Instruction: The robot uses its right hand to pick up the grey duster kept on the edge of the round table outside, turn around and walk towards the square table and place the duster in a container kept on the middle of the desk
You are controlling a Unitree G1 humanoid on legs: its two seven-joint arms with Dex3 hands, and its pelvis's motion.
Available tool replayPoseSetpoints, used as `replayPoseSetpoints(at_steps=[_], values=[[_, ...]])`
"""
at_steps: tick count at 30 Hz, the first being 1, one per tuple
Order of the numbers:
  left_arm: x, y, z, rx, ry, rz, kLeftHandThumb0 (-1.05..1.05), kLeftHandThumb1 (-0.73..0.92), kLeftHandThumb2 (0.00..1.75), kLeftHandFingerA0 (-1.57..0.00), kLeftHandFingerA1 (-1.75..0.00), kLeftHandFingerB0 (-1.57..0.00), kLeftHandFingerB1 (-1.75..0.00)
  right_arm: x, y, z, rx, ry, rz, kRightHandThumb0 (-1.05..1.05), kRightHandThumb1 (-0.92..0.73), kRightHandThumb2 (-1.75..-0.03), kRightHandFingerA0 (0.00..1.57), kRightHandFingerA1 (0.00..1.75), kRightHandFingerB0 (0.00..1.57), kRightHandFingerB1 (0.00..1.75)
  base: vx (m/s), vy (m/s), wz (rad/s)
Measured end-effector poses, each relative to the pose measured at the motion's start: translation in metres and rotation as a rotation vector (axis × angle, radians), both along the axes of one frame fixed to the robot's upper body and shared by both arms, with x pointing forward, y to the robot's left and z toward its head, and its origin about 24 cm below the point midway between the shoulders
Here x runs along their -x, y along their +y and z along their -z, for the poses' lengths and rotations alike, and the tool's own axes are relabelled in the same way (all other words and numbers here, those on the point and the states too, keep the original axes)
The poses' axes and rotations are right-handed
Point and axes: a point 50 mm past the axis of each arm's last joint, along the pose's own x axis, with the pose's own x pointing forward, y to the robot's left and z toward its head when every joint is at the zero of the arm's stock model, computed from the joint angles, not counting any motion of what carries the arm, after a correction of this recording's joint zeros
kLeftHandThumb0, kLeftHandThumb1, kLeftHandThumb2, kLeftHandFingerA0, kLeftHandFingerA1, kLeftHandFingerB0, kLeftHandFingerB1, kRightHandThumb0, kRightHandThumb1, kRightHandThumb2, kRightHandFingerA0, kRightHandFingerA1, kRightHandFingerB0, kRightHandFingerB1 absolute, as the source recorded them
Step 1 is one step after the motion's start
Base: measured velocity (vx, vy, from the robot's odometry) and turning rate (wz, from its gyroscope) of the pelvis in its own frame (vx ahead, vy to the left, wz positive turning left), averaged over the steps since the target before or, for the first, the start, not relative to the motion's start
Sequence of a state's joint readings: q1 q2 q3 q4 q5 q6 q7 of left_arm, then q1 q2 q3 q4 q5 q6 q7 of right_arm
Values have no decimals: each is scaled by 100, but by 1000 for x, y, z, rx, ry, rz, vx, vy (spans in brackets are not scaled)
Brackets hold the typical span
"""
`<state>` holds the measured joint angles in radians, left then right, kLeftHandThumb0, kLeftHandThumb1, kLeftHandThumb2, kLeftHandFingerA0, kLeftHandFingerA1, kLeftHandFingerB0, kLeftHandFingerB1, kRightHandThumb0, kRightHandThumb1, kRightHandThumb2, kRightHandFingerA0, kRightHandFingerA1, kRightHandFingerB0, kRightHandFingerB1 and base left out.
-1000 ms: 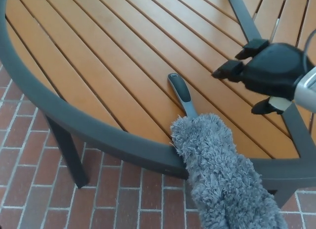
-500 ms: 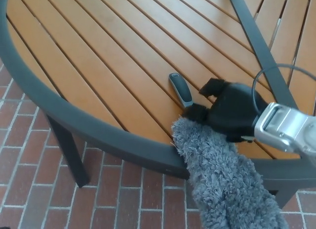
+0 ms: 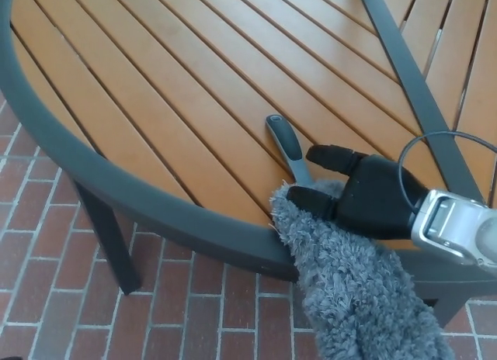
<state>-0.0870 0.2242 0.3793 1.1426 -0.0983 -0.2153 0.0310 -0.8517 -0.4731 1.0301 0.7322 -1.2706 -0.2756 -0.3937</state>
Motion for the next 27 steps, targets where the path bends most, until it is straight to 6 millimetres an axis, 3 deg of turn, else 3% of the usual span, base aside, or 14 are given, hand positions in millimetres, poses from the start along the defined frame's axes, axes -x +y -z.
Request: replayPoseSetpoints(at_steps=[1, 5, 10, 13, 14, 16, 17, 22, 24, 25, 26, 27], values=[[0, 0, 0, 0, 0, 0, -2, 57, 94, -93, -88, -90, -71, 0, 0, 0, 0, -1, 0, -28, -66, -59, 0, 0, 0, 0, 0, 0, 0], [-1, -1, 0, -2, 4, 10, -2, 57, 94, -93, -88, -90, -71, 2, -7, 4, -9, -19, -23, -28, -66, -59, 0, 0, 0, 0, 0, 0, 0], [-1, -2, 1, -10, 9, 18, -4, 56, 96, -94, -91, -91, -73, 7, -12, 11, -24, -16, -50, -15, -60, -62, 0, 0, 0, 25, 0, 0, 0], [-2, -3, 1, -11, 11, 25, -4, 56, 96, -94, -91, -91, -73, 10, -12, 16, -28, 16, -60, -15, -60, -62, 0, 0, 0, 25, 0, 0, 0], [-3, -4, 1, -10, 9, 28, -1, 54, 97, -95, -91, -93, -72, 12, -11, 18, -34, 37, -68, -30, -63, -62, 60, 90, 7, 31, 0, 0, 0], [-5, -5, 1, -12, 8, 33, -1, 54, 97, -95, -91, -93, -72, 14, -10, 20, -31, 64, -86, -30, -63, -62, 60, 90, 7, 31, 0, 0, 0], [-5, -5, 0, -13, 7, 35, -2, 57, 95, -92, -88, -90, -71, 15, -9, 21, -26, 75, -96, -35, -65, -62, 70, 141, 6, 38, 0, 0, 0], [-7, -8, 0, -27, -1, 55, -4, 54, 96, -94, -90, -91, -72, 18, -3, 21, -8, 121, -145, -33, -62, -62, 73, 150, 6, 38, 0, 0, 0], [-7, -8, 0, -31, -2, 59, -5, 57, 93, -93, -91, -90, -72, 19, -2, 21, -11, 132, -161, -27, -69, -61, 65, 150, 0, 35, 0, 0, 0], [-7, -9, 0, -31, -2, 59, -6, 55, 97, -94, -92, -90, -73, 20, -2, 22, -15, 135, -169, -20, -70, -63, 58, 130, 0, 24, 0, 0, 0], [-7, -9, 0, -32, -1, 59, -6, 55, 97, -94, -92, -90, -73, 20, -1, 22, -19, 137, -176, -20, -70, -63, 58, 130, 0, 24, 0, 0, 0], [-7, -9, 0, -32, -1, 59, -7, 55, 95, -93, -89, -89, -72, 21, 0, 22, -24, 142, -185, -16, -69, -64, 57, 115, 0, 21, 0, 0, 0]])
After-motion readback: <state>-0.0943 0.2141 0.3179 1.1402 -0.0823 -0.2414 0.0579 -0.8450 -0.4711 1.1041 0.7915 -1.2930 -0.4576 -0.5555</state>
